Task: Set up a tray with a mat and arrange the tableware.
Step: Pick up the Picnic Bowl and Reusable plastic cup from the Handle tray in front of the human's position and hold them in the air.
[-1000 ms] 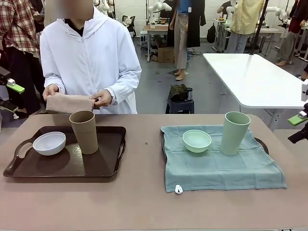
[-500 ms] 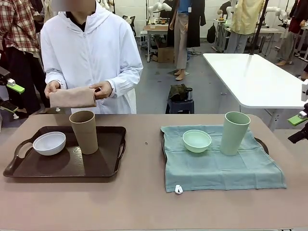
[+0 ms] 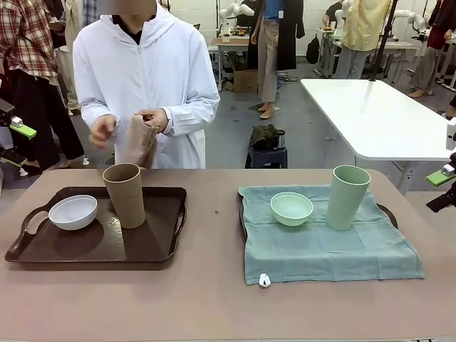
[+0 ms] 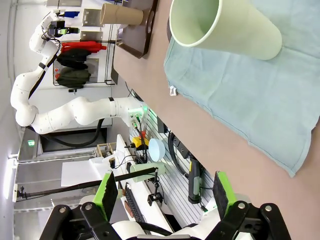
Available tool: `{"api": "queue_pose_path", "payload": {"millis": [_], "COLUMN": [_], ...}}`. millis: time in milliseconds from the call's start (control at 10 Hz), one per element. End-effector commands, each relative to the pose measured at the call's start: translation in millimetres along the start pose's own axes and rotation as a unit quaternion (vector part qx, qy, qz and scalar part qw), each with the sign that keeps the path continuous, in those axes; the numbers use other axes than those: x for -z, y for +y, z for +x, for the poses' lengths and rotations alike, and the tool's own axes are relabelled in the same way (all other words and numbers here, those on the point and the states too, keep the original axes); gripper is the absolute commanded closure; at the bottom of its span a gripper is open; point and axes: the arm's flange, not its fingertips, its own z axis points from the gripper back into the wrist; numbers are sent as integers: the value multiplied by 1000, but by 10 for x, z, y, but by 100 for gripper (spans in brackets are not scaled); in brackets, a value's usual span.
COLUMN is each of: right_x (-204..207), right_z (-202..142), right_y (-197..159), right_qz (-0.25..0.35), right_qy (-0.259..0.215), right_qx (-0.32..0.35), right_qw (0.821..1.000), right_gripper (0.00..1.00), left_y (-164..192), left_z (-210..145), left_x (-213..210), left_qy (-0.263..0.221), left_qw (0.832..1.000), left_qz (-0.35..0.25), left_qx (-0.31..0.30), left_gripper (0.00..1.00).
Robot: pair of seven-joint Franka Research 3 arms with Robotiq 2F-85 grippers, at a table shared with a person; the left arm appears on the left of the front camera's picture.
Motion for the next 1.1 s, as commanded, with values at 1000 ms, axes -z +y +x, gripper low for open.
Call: {"api": "queue_pose_path", "payload": {"millis": [1000], "right_x": [222], "right_z": [562], "right_y": [803], "right_qz": [-154], "right_qy": [-20], "right_qx": [-147], "right_qw": [977], "right_gripper": [0], "left_y": [-392], "left_z": [73], "left_x": [-26], "left_qy": [26], "left_qw": [994], "left_qz": [98], "left_qx": [35], "left_gripper": [19]}}
